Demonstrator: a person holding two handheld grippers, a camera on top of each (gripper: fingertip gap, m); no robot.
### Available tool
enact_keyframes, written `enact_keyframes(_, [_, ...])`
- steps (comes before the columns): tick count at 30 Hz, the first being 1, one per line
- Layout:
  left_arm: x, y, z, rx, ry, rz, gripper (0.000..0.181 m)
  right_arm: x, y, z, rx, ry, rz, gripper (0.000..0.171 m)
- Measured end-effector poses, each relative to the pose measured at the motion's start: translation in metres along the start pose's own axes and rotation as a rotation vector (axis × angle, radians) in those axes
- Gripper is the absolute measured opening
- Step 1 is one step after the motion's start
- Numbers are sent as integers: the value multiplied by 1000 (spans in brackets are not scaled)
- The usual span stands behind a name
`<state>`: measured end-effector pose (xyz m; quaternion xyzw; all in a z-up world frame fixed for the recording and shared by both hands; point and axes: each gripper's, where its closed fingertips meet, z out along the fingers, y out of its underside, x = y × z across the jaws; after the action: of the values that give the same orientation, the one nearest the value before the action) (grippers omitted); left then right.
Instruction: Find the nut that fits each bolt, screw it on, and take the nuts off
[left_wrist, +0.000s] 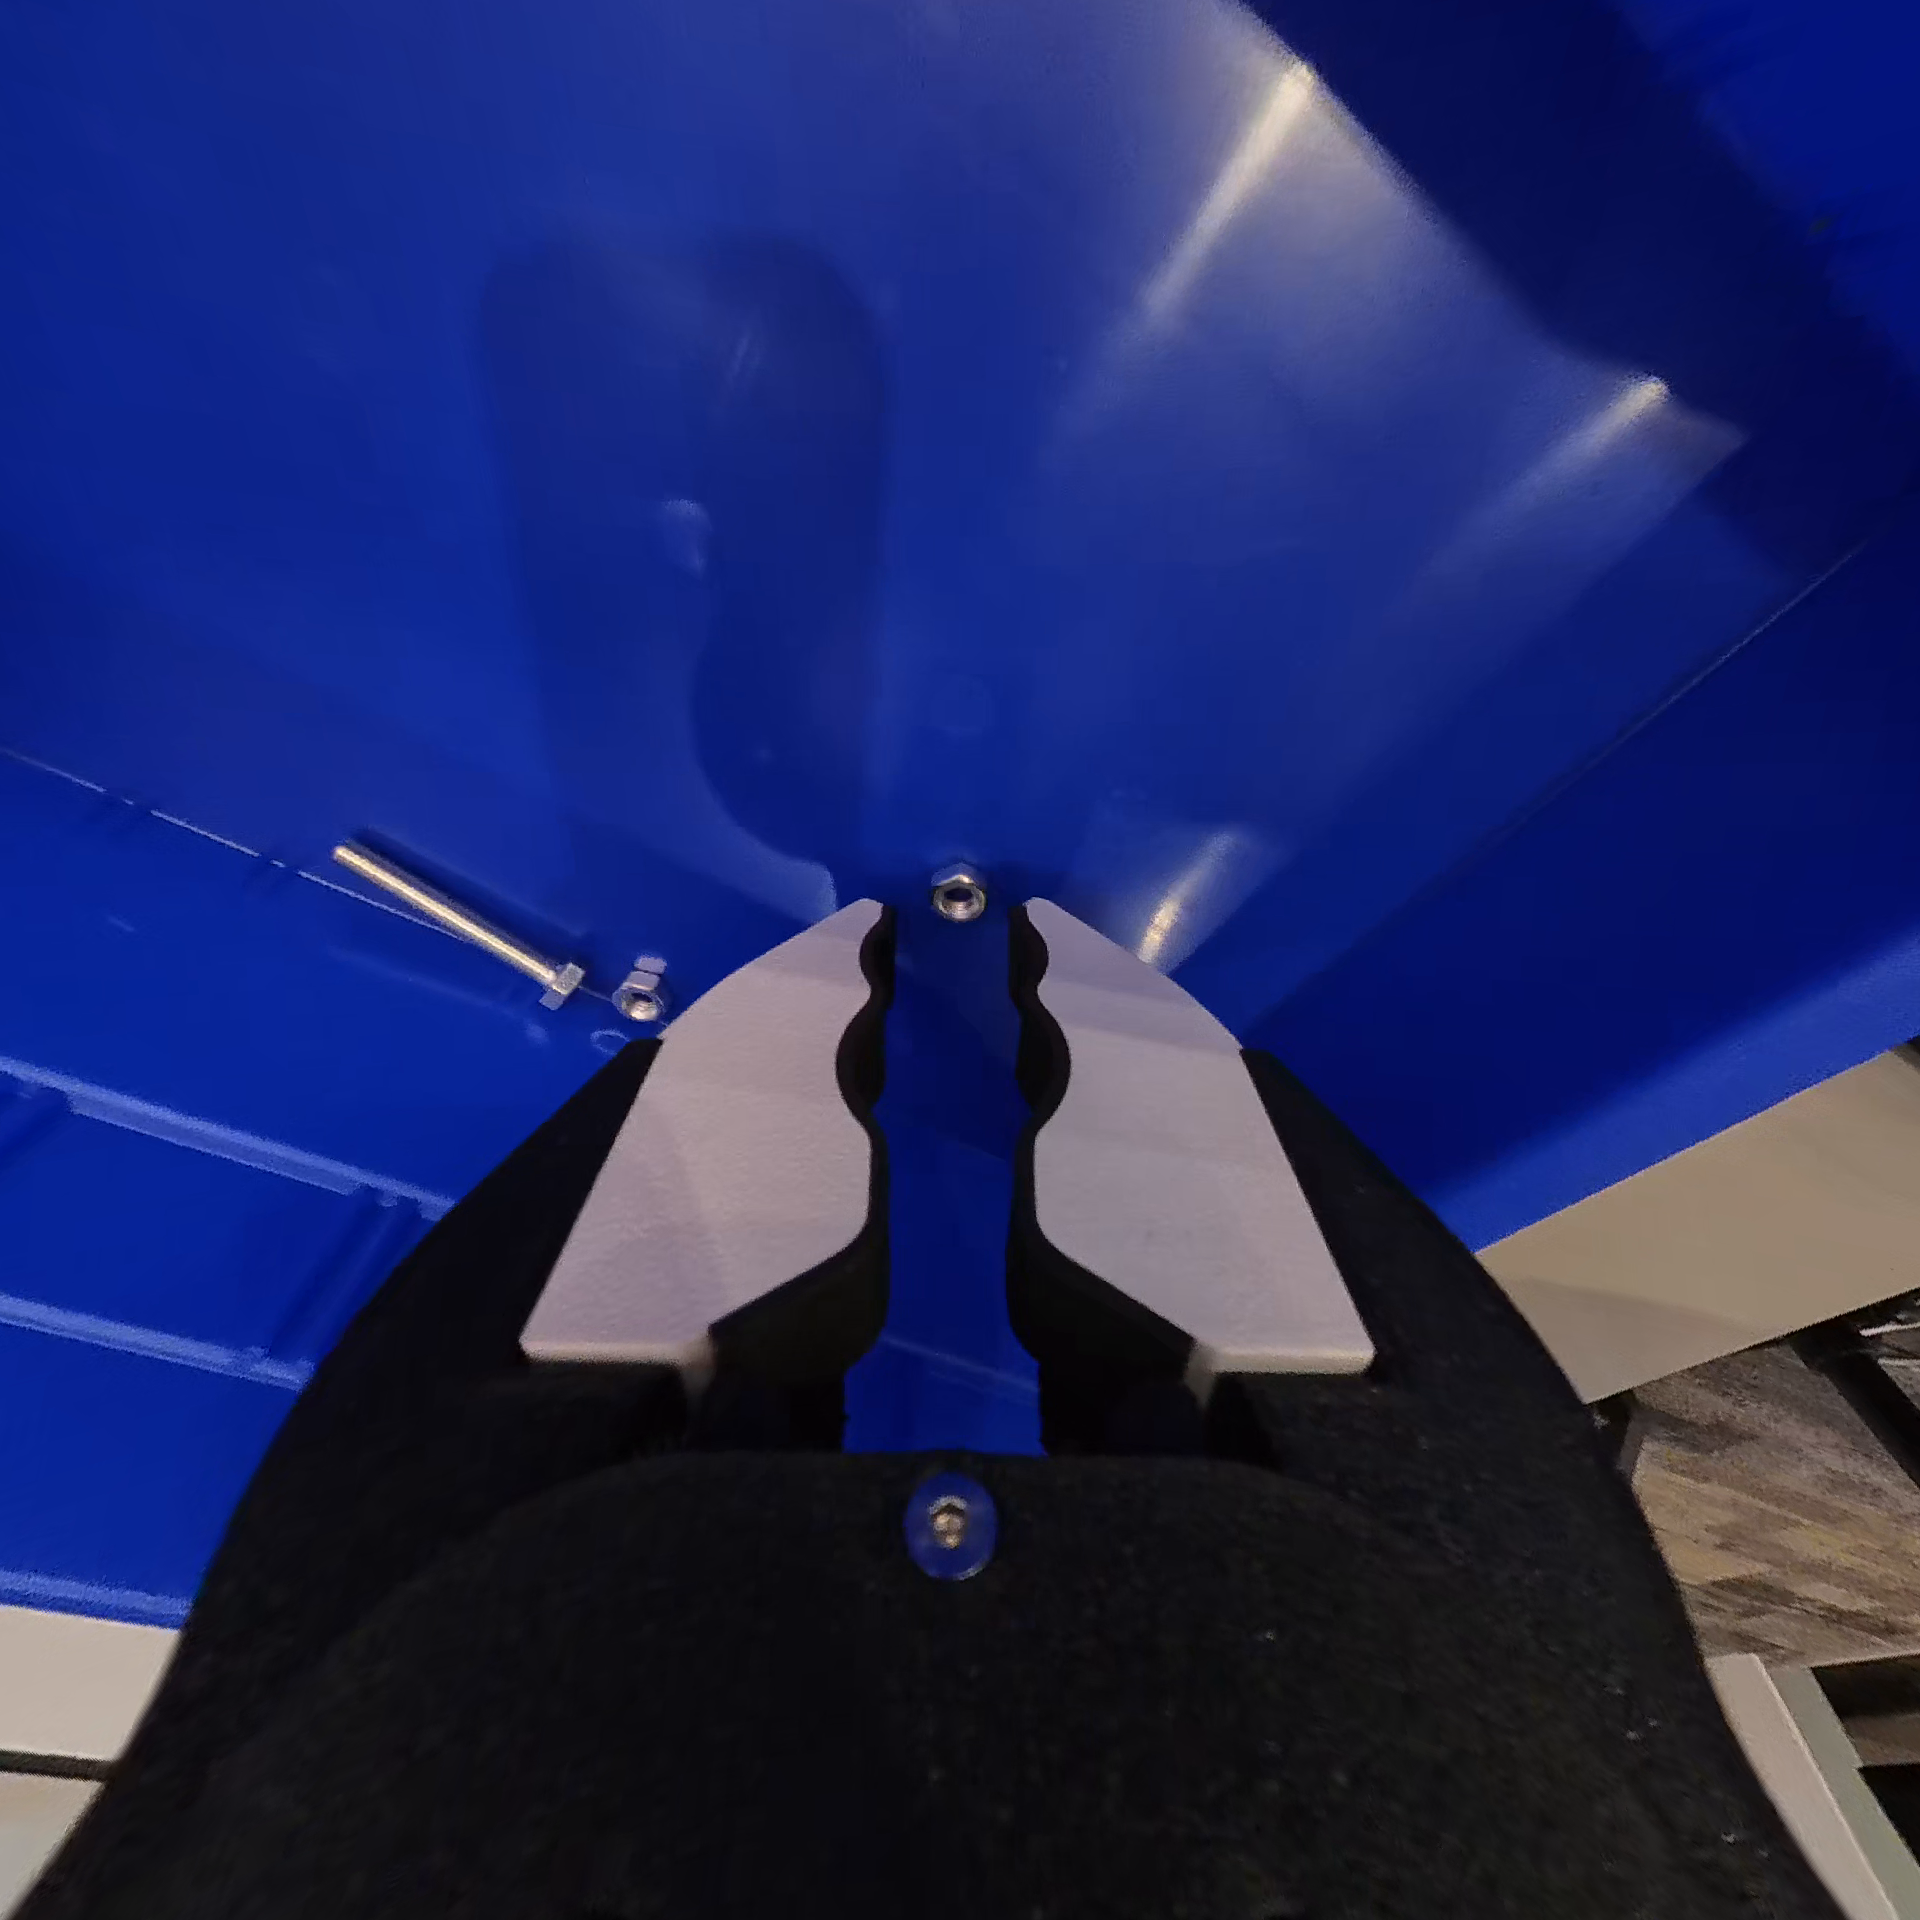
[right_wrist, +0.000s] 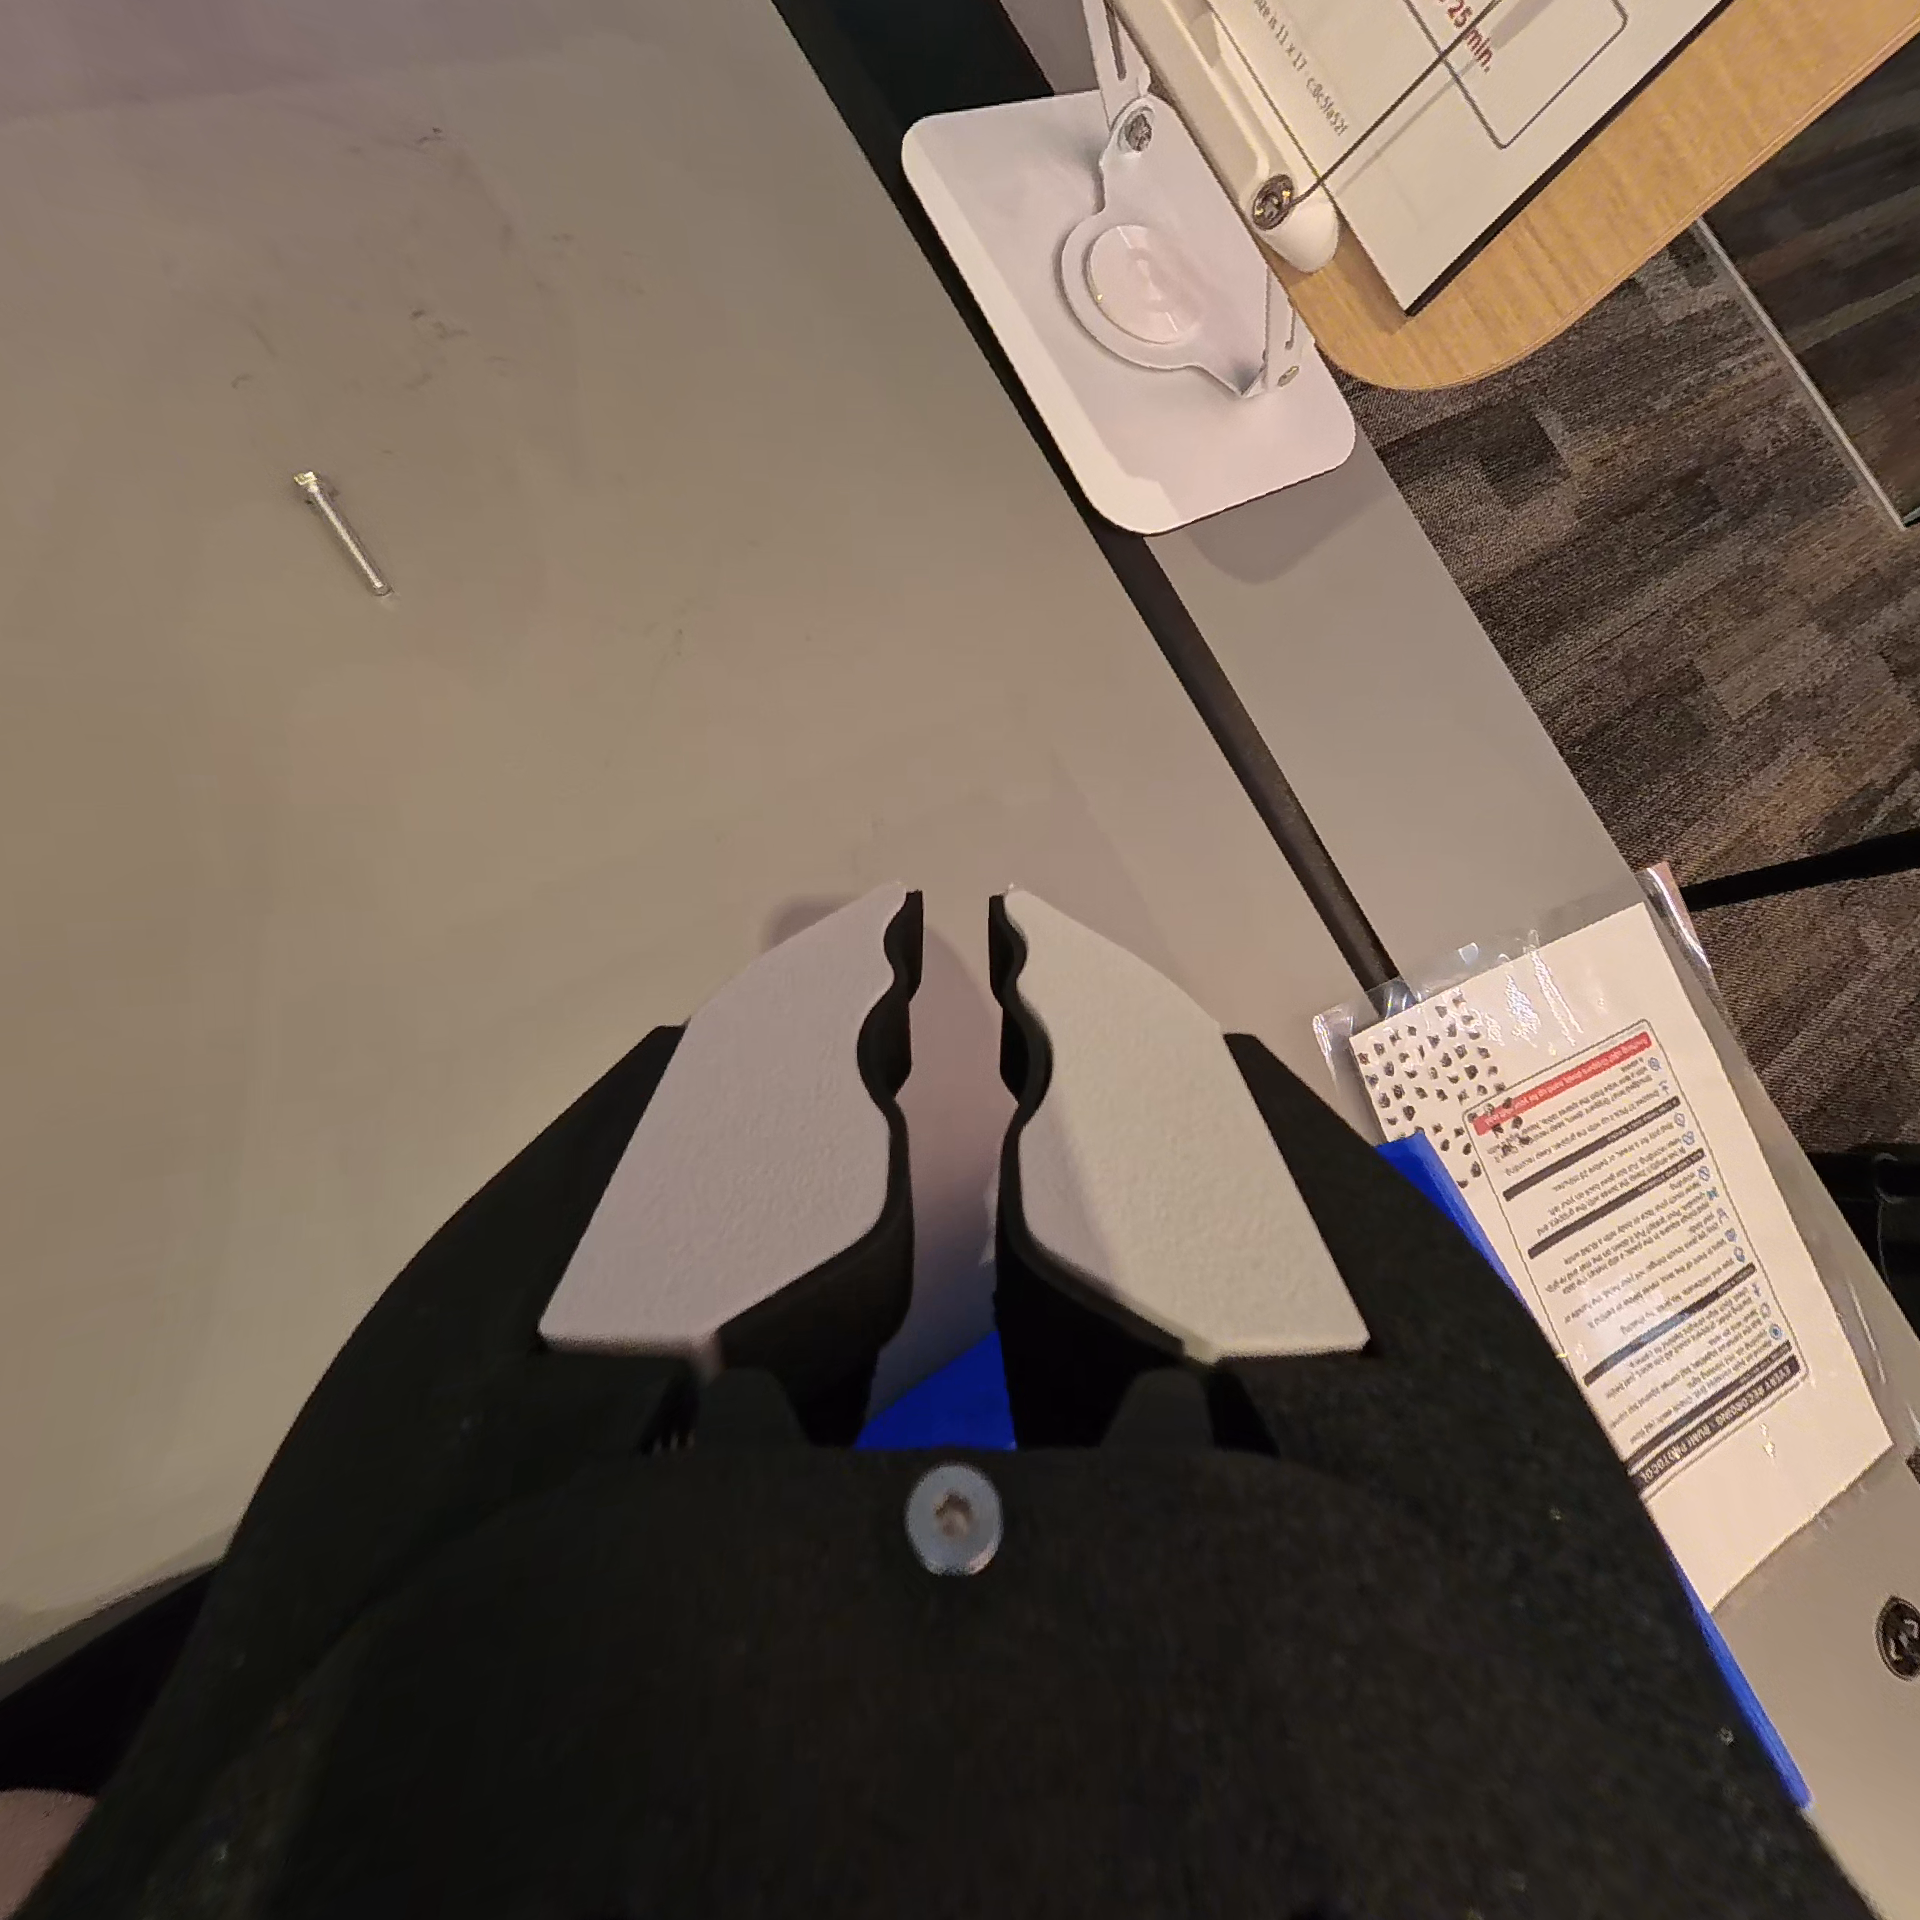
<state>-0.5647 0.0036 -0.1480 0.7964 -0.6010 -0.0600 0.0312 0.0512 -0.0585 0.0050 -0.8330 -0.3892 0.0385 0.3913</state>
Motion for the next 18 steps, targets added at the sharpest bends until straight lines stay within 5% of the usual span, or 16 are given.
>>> enact_keyframes(18, [0, -3, 1, 18, 27, 7, 10, 0, 4, 5, -26, -7, -1, 11])
